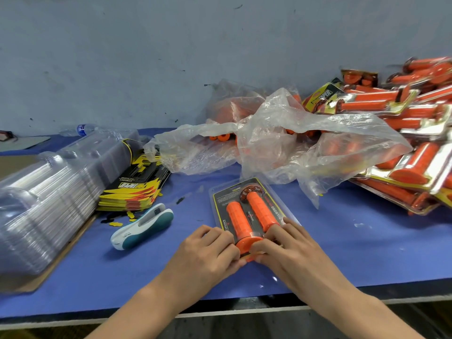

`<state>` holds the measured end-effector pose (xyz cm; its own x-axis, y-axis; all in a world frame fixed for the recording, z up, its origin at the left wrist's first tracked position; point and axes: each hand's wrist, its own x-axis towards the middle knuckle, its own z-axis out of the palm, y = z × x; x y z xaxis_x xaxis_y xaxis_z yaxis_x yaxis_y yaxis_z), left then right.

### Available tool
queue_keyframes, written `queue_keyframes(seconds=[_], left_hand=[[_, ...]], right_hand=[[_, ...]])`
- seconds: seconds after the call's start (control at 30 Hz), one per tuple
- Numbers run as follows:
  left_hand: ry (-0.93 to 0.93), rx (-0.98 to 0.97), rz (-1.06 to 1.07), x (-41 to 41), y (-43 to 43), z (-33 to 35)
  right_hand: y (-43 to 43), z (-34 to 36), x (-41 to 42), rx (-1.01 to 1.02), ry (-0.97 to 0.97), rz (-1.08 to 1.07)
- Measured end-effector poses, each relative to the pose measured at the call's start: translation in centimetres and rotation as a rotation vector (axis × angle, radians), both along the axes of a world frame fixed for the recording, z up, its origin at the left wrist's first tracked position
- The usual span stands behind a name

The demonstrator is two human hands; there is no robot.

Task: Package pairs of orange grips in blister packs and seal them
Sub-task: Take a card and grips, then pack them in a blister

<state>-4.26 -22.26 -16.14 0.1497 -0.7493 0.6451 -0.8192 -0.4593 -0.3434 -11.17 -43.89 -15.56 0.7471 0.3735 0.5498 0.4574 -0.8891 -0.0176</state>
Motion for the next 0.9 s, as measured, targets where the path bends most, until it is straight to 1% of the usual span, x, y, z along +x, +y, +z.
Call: queue_keyframes(seconds=[0.13, 0.2, 0.27, 0.4, 0.5, 0.63, 0.7, 0.8, 0.9], left_hand=[[0.139, 0.019, -0.073, 0.3, -0.1, -0.3], [0.175, 0.043, -0.098, 0.9, 0.0, -0.5], [0.193, 0.054, -0.107, 1.4, -0.1, -0.5], [0.146, 0.087, -0.108, 1.4, -1.2, -0.3], [0.129, 0.06, -0.106, 0.8, -2.6, -0.3], [0.134, 0.029, -0.154, -0.3, -4.7, -0.2], [0.136, 0.03, -0.168, 0.0, -4.9, -0.3], [0.144, 0.075, -0.167, 0.7, -4.9, -0.4], [0.139, 0.118, -0.18, 1.0, -4.9, -0.5]], right_hand=[[-0.5, -0.4, -0.1, 0.111, 0.064, 0.061], [-1.3, -0.4, -0.1, 0.194, 0.131, 0.083], [-2.2, -0.1, -0.1, 0.235, 0.167, 0.109], [-3.9, 0.5, -0.2, 0.111, 0.157, 0.054], [-3.7, 0.3, -1.0, 0.054, 0.15, 0.009], [-2.6, -0.1, -0.9, 0.01, 0.053, -0.023], [-3.1, 0.0, -0.9, -0.002, 0.095, -0.025], [-4.3, 0.0, -0.9, 0.03, 0.235, 0.048], [-4.8, 0.0, -0.8, 0.035, 0.268, 0.078]])
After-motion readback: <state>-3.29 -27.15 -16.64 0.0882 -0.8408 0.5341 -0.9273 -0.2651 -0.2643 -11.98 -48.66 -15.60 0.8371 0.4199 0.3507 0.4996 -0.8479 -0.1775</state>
